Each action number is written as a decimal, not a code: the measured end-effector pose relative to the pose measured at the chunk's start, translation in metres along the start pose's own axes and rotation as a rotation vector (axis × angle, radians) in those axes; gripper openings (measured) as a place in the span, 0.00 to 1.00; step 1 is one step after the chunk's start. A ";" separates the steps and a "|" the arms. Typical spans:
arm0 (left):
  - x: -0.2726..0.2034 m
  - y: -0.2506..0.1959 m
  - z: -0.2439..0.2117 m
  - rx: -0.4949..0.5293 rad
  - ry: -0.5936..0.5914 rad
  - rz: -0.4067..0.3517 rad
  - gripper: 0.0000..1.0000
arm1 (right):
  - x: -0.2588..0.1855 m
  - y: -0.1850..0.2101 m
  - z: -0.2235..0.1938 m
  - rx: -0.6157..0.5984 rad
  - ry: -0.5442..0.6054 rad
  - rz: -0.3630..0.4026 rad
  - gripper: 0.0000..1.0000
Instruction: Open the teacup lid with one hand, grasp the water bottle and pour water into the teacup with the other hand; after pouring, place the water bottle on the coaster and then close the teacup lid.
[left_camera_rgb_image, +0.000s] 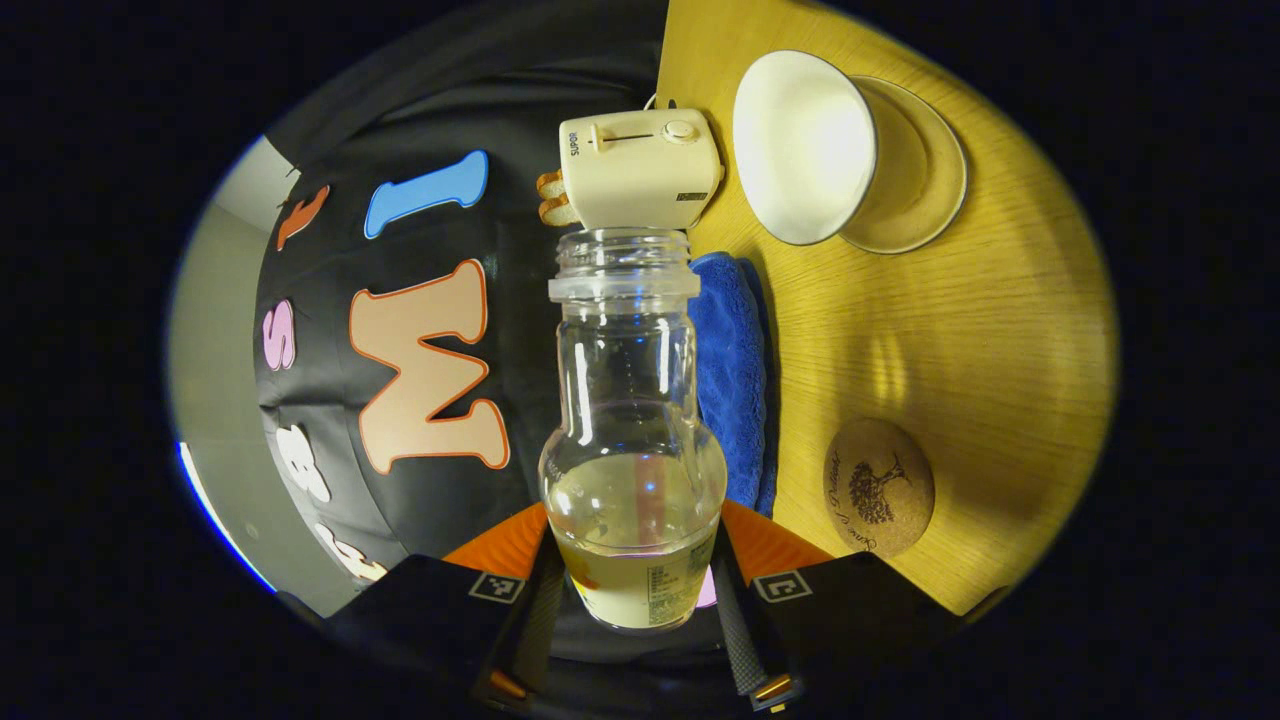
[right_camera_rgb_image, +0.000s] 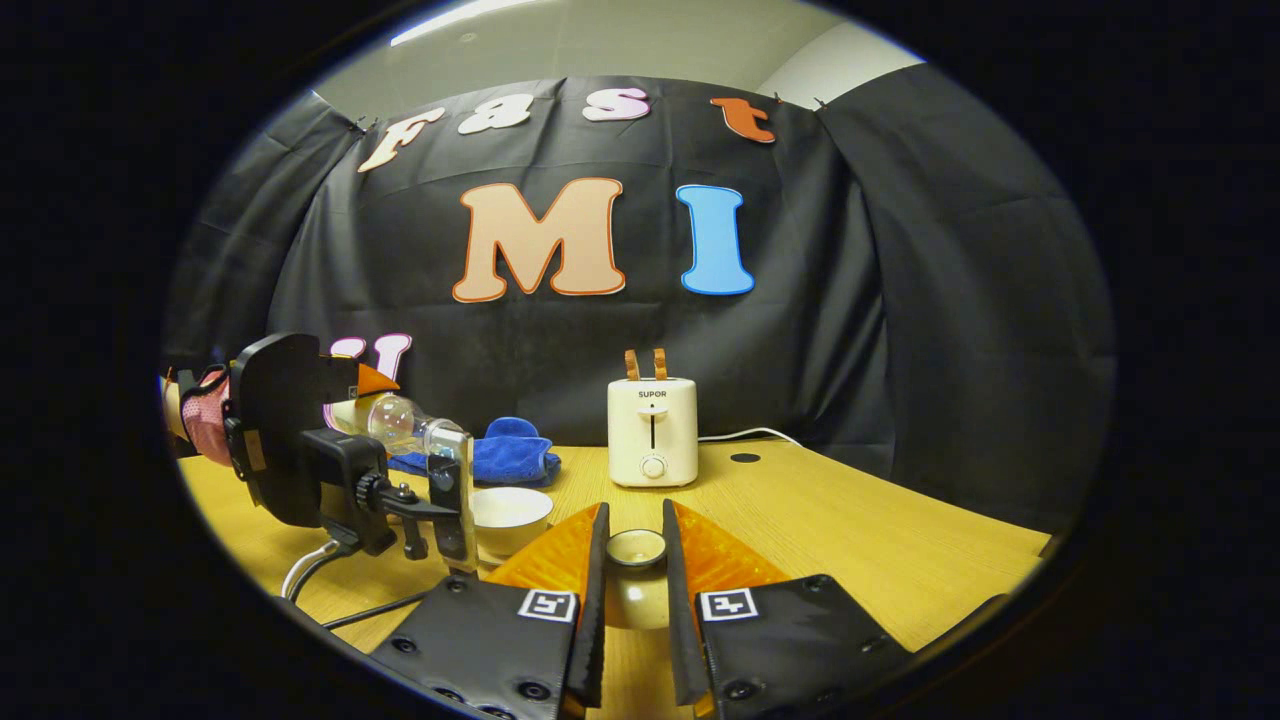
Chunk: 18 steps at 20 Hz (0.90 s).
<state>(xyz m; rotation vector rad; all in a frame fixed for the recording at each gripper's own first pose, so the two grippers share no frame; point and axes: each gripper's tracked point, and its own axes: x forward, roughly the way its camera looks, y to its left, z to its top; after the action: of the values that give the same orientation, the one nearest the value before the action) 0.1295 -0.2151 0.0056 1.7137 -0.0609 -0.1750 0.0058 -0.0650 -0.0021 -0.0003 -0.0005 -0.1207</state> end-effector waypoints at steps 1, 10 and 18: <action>0.000 0.001 0.001 0.014 -0.001 0.003 0.67 | 0.000 0.000 0.000 0.000 0.000 0.000 0.32; -0.001 0.011 0.005 0.090 -0.013 0.027 0.67 | 0.000 0.000 0.000 0.000 0.000 0.000 0.32; -0.004 0.020 0.010 0.174 -0.021 0.050 0.67 | 0.001 0.000 0.000 0.000 0.000 0.000 0.31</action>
<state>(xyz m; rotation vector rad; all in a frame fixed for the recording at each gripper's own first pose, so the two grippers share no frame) 0.1251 -0.2272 0.0245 1.8819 -0.1380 -0.1538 0.0065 -0.0646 -0.0023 -0.0001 -0.0003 -0.1207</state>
